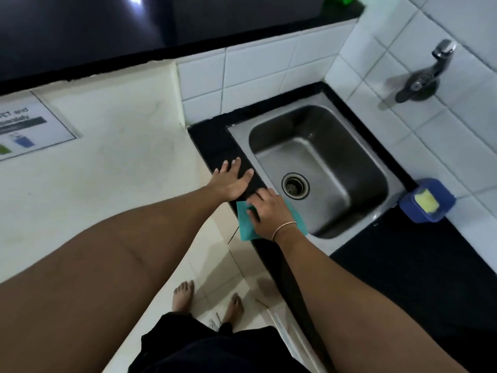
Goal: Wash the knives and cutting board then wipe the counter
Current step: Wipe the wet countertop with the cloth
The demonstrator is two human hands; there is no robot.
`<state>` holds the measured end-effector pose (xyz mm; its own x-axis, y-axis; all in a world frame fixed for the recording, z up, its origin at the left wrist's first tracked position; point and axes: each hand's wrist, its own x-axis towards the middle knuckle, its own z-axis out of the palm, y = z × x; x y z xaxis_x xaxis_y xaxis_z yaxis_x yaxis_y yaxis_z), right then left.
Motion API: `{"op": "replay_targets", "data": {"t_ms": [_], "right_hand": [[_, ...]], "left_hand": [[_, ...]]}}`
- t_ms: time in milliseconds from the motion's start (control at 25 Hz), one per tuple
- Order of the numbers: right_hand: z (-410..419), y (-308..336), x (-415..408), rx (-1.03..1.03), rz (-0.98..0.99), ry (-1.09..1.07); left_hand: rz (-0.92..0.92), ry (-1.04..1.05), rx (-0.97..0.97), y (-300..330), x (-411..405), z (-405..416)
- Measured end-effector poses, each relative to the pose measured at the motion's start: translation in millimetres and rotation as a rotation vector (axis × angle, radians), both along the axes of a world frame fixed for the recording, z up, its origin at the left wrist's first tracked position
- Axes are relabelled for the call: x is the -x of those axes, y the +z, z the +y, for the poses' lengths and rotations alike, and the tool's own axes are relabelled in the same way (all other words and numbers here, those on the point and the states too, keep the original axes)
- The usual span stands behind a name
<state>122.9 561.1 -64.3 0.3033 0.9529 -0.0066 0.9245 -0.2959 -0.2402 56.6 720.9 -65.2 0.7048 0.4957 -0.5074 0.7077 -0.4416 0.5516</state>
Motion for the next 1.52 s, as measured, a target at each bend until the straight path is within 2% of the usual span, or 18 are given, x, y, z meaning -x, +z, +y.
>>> {"op": "replay_targets", "data": {"t_ms": [120, 320, 480, 560, 680, 800, 1040, 1320, 1520], "right_hand": [[-17.3, -3.6, -27.1, -0.019, 0.005, 0.337], [-33.2, -19.5, -63.4, 0.202, -0.025, 0.725], [-21.1, -33.2, -72.1, 0.225, -0.165, 0.818], [-10.1, -38.1, -70.8, 0.189, -0.215, 0.834], [22.4, -38.8, -56.1, 0.189, -0.202, 0.727], [50.0, -40.4, -39.0, 0.202, -0.196, 0.543], [93.8, -46.9, -34.8, 0.173, -0.135, 0.372], [188.7, -53.0, -36.7, 0.206, -0.027, -0.167], [176.9, -54.1, -42.4, 0.195, -0.051, -0.192]], "left_hand": [[-0.052, 0.042, 0.091, 3.0, 0.9, 1.6], [-0.204, 0.267, 0.427, 4.4, 11.2, 15.8], [-0.284, 0.375, 0.556, -1.0, 8.9, 20.1], [-0.397, 0.511, 0.442, -1.5, 7.0, 24.0], [-0.523, 0.697, 0.009, 1.7, 8.5, 34.3], [-0.49, 0.567, -0.222, 4.9, 5.2, 36.8], [-0.489, 0.416, -0.4, -6.0, 7.6, 57.0], [-0.612, 0.139, -0.476, 0.0, -11.1, 114.3], [-0.62, -0.003, -0.447, 12.7, -54.5, 117.9]]}}
